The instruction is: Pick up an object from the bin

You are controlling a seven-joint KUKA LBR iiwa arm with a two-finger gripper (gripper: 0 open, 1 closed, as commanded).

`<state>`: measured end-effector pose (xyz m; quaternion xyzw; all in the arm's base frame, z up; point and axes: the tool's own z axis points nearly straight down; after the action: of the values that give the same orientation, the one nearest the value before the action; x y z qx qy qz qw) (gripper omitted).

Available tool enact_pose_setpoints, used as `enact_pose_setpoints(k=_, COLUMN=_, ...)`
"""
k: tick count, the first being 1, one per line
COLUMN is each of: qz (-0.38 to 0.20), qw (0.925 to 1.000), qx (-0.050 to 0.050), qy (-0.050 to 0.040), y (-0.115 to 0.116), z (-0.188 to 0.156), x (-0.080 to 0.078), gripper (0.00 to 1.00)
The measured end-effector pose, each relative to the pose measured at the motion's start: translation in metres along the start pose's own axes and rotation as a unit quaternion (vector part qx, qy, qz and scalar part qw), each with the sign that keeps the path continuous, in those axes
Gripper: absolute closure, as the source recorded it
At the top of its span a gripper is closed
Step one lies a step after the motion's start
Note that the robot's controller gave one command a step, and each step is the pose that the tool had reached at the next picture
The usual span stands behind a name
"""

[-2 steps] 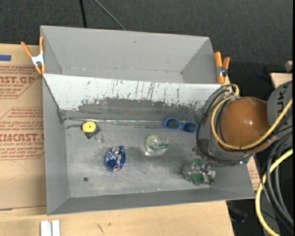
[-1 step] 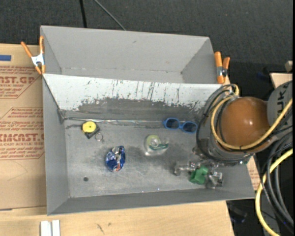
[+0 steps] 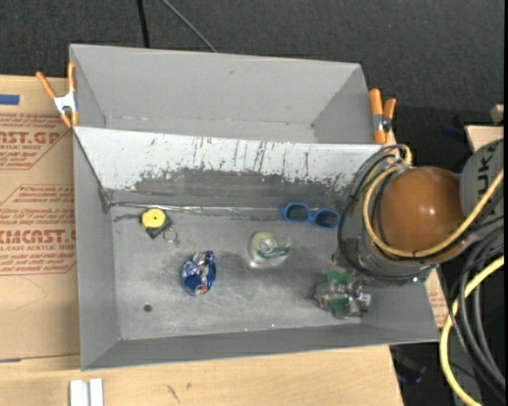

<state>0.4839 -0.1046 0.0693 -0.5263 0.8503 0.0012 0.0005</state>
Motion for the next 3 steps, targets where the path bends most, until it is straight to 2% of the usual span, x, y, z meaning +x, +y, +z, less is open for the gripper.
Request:
enact_pose_setpoints(k=1, qz=0.000, qw=1.0000, qx=0.000, qy=0.0001, y=0.000, z=0.000, x=0.000, gripper=0.00)
enact_pose_setpoints(k=2, qz=0.022, qw=0.9998, qx=-0.004, qy=-0.0043, y=-0.034, z=0.000, x=0.006, gripper=0.00)
enact_pose_setpoints(k=3, qz=0.019, qw=0.9998, qx=0.000, qy=-0.0006, y=-0.036, z=0.000, x=0.010, gripper=1.00)
